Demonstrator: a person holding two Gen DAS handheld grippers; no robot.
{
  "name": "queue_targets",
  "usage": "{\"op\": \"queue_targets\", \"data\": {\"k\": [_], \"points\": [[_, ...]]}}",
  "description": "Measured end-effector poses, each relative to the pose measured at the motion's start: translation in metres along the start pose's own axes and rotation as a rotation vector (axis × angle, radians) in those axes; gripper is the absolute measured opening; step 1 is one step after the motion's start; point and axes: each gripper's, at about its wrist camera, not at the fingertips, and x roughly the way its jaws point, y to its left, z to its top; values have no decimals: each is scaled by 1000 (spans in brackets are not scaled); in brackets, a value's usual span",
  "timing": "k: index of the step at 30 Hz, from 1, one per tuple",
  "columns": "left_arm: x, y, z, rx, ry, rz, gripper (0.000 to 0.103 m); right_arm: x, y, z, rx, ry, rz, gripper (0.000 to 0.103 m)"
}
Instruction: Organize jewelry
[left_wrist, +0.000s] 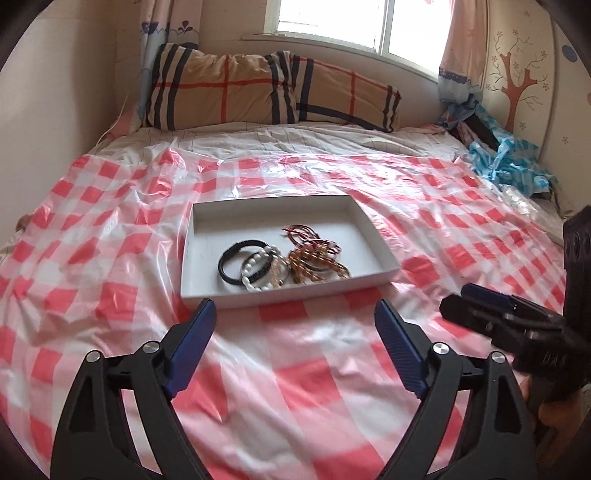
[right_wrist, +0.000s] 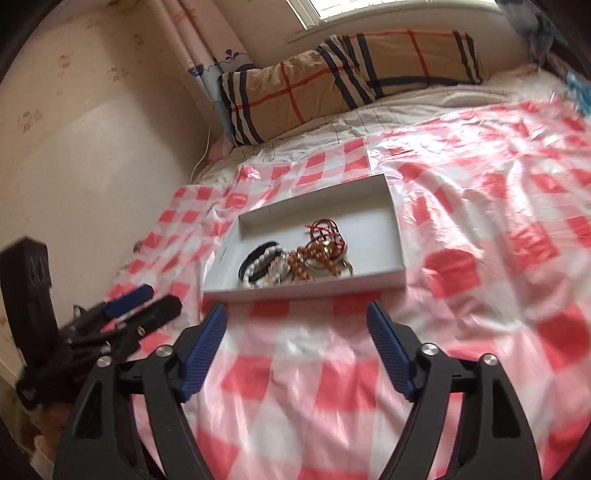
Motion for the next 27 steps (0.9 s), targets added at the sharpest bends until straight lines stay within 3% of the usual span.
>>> {"op": "queue_targets", "data": {"k": [6, 15, 22, 27], "points": [[-72, -29, -36, 41, -42, -17, 95, -74, 36, -44, -128, -46, -101, 91], [-155, -53, -90, 88, -81, 6, 95, -156, 62, -102, -200, -104, -196, 95], [-178, -53, -138, 175, -69, 77, 95, -172, 52, -141, -162, -129, -289, 95], [-176, -31, -173, 147, -24, 86, 95, -174, 60, -151, -163, -146, -274, 95]]}}
